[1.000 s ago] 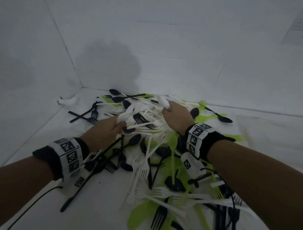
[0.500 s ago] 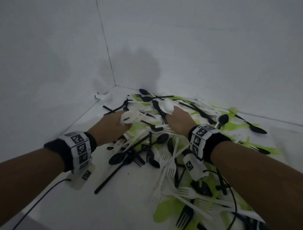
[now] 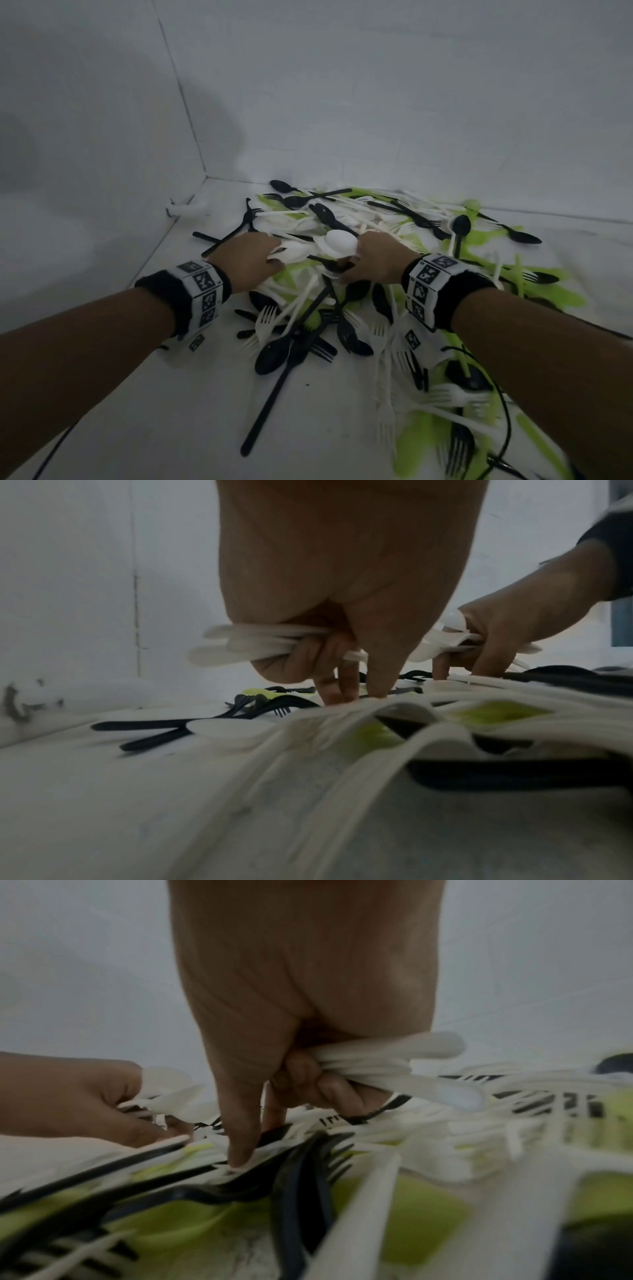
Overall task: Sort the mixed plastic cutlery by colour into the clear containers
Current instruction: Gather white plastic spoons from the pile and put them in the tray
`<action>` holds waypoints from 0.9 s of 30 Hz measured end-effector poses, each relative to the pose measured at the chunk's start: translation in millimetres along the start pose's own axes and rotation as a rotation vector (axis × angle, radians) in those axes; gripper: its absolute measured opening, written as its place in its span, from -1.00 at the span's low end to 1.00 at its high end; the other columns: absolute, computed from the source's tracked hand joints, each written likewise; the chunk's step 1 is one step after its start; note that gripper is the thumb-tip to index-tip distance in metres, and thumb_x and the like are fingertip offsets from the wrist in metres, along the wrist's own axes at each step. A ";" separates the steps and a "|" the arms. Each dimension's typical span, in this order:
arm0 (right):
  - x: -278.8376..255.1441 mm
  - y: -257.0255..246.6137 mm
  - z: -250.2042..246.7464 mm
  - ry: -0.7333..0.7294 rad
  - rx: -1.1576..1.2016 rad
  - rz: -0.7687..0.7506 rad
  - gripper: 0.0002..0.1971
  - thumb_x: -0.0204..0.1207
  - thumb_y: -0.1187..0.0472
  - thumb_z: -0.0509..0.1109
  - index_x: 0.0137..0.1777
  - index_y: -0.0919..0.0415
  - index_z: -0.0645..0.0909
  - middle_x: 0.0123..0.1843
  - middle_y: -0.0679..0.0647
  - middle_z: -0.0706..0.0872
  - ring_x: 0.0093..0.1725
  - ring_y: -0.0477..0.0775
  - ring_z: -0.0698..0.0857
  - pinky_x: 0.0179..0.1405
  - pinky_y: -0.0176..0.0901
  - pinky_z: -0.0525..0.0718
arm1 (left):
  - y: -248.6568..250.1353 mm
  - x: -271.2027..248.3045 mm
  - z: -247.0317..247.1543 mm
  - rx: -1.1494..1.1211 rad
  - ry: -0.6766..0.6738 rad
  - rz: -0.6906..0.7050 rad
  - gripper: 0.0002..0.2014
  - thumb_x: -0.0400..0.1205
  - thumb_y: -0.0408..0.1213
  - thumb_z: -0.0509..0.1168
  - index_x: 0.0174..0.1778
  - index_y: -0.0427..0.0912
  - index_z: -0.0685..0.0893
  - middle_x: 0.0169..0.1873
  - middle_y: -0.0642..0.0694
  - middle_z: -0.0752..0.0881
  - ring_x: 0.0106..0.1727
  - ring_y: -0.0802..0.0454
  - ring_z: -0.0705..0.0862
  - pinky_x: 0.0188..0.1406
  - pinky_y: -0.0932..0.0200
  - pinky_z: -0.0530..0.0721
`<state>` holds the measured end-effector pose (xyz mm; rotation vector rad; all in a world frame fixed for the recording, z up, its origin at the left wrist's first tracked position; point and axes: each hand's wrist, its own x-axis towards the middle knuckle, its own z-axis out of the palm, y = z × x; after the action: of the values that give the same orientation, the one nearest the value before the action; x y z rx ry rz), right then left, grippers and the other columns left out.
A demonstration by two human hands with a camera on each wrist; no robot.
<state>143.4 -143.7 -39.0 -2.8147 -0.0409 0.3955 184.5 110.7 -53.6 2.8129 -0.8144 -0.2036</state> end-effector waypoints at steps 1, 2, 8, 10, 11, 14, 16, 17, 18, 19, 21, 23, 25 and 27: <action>-0.3 0.8 0.5 0.016 -0.020 0.015 -0.50 0.33 -0.17 0.70 -0.01 0.18 0.62 -0.09 0.08 0.69 -0.04 0.14 0.67 -0.09 -0.08 0.64 | 0.6 1.8 0.0 -0.010 0.006 0.010 -0.76 0.74 -0.07 0.31 -0.19 0.01 0.44 -0.21 0.09 0.51 -0.10 0.05 0.51 -0.13 0.11 0.41; -0.3 1.4 1.3 0.030 -0.034 0.024 -0.49 0.33 -0.17 0.70 0.01 0.18 0.62 -0.06 0.10 0.69 -0.02 0.15 0.69 -0.06 -0.06 0.66 | -0.4 4.1 0.0 -0.029 0.007 0.012 -0.73 0.74 -0.10 0.32 -0.24 0.05 0.41 -0.25 0.14 0.50 -0.11 0.05 0.53 -0.14 0.12 0.40; -0.4 -3.3 4.0 0.096 -0.036 0.017 -0.47 0.39 -0.11 0.65 0.28 0.11 0.68 0.12 0.09 0.74 0.14 0.15 0.69 0.13 0.00 0.70 | -5.2 7.2 -4.5 -0.021 -0.085 0.044 -0.64 0.71 -0.13 0.35 -0.33 0.09 0.33 -0.33 0.16 0.46 -0.15 0.04 0.52 -0.20 0.11 0.34; 1.8 -3.0 5.7 0.090 -0.044 0.040 -0.49 0.42 -0.13 0.62 0.28 0.12 0.68 0.11 0.08 0.73 0.11 0.15 0.69 0.09 -0.02 0.69 | -4.5 2.7 -8.9 -0.071 -0.076 0.045 -0.66 0.67 -0.18 0.36 -0.35 0.01 0.35 -0.37 0.10 0.49 -0.22 0.03 0.52 -0.28 0.08 0.34; 2.4 -3.1 5.8 0.089 -0.055 0.045 -0.54 0.46 -0.14 0.58 0.24 0.13 0.68 0.09 0.09 0.72 0.10 0.15 0.69 0.05 -0.03 0.68 | -4.1 0.1 -12.2 -0.098 -0.086 0.029 -0.68 0.64 -0.18 0.36 -0.35 -0.05 0.38 -0.38 0.06 0.52 -0.27 0.03 0.52 -0.33 0.09 0.35; 3.0 -2.5 4.6 0.150 -0.027 0.030 -0.64 0.58 -0.10 0.44 0.21 0.13 0.70 0.09 0.11 0.74 0.12 0.19 0.71 -0.01 -0.04 0.63 | -1.7 -8.6 -22.5 -0.160 -0.121 -0.032 -0.69 0.64 -0.13 0.37 -0.31 -0.11 0.41 -0.34 -0.02 0.56 -0.32 0.07 0.51 -0.37 0.13 0.36; 2.9 -2.5 2.3 0.192 0.003 0.038 -0.67 0.62 -0.06 0.40 0.23 0.14 0.67 0.08 0.09 0.71 0.15 0.21 0.69 -0.04 -0.07 0.56 | -0.6 -12.4 -27.6 -0.261 -0.121 -0.077 -0.72 0.65 -0.16 0.37 -0.28 -0.09 0.42 -0.28 -0.06 0.65 -0.26 0.02 0.58 -0.33 0.13 0.43; 2.8 -2.8 0.8 0.205 0.014 0.053 -0.67 0.63 -0.04 0.39 0.26 0.15 0.64 0.09 0.08 0.69 0.17 0.21 0.68 -0.04 -0.07 0.53 | -0.2 -13.8 -29.7 -0.336 -0.123 -0.096 -0.76 0.65 -0.19 0.36 -0.25 -0.08 0.44 -0.26 -0.07 0.72 -0.23 0.01 0.63 -0.29 0.13 0.50; 4.0 -2.4 1.0 0.222 0.033 0.068 -0.65 0.63 -0.02 0.39 0.31 0.15 0.59 0.12 0.10 0.67 0.19 0.23 0.66 -0.03 -0.06 0.53 | 1.0 -15.0 -31.1 -0.421 -0.128 -0.117 -0.81 0.66 -0.22 0.35 -0.22 -0.07 0.47 -0.26 -0.05 0.78 -0.21 0.02 0.66 -0.24 0.13 0.57; 3.8 -2.4 0.4 0.234 0.050 0.074 -0.62 0.62 0.01 0.40 0.35 0.15 0.52 0.16 0.12 0.67 0.19 0.25 0.64 -0.02 -0.03 0.55 | 2.5 -16.6 -32.4 -0.501 -0.132 -0.138 -0.85 0.66 -0.24 0.33 -0.18 -0.09 0.49 -0.28 -0.01 0.82 -0.20 0.03 0.67 -0.15 0.10 0.63; 3.2 -2.5 -0.4 0.227 0.059 0.047 -0.61 0.57 0.05 0.43 0.33 0.13 0.48 0.15 0.14 0.69 0.15 0.25 0.64 0.01 0.01 0.61 | 5.1 -18.2 -33.2 -0.652 -0.133 -0.172 -0.89 0.68 -0.25 0.30 -0.10 -0.15 0.50 -0.31 0.04 0.83 -0.18 0.04 0.63 -0.06 0.04 0.64; 1.9 -4.4 -1.2 0.148 -0.007 0.028 -0.76 0.53 0.04 0.46 0.13 0.08 0.58 0.01 0.05 0.69 0.04 0.19 0.67 -0.01 -0.04 0.63 | 6.8 -19.4 -34.1 -0.778 -0.108 -0.183 -0.91 0.69 -0.23 0.26 0.02 -0.17 0.53 -0.29 0.00 0.83 -0.14 0.02 0.63 -0.07 0.01 0.61; -0.7 -8.3 -0.7 0.048 -0.097 0.049 -0.76 0.46 -0.05 0.52 -0.05 0.06 0.60 -0.09 0.01 0.69 -0.03 0.16 0.70 -0.04 -0.01 0.71 | 9.3 -21.0 -36.3 -0.871 -0.039 -0.196 -0.88 0.69 -0.23 0.23 0.10 -0.14 0.55 -0.31 -0.02 0.80 -0.14 -0.06 0.61 -0.13 0.01 0.58; -1.0 -10.0 1.7 0.031 -0.146 0.067 -0.62 0.40 -0.17 0.56 0.00 0.10 0.65 -0.08 0.04 0.72 -0.05 0.14 0.71 -0.01 0.05 0.76 | 13.3 -22.2 -38.8 -0.937 0.042 -0.220 -0.91 0.67 -0.28 0.22 0.07 -0.15 0.51 -0.31 -0.04 0.74 -0.18 -0.06 0.57 -0.18 0.08 0.55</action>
<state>142.1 -133.7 -37.4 -2.9720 0.0329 0.3778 166.3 117.9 -11.1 1.9885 -0.2655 -0.4246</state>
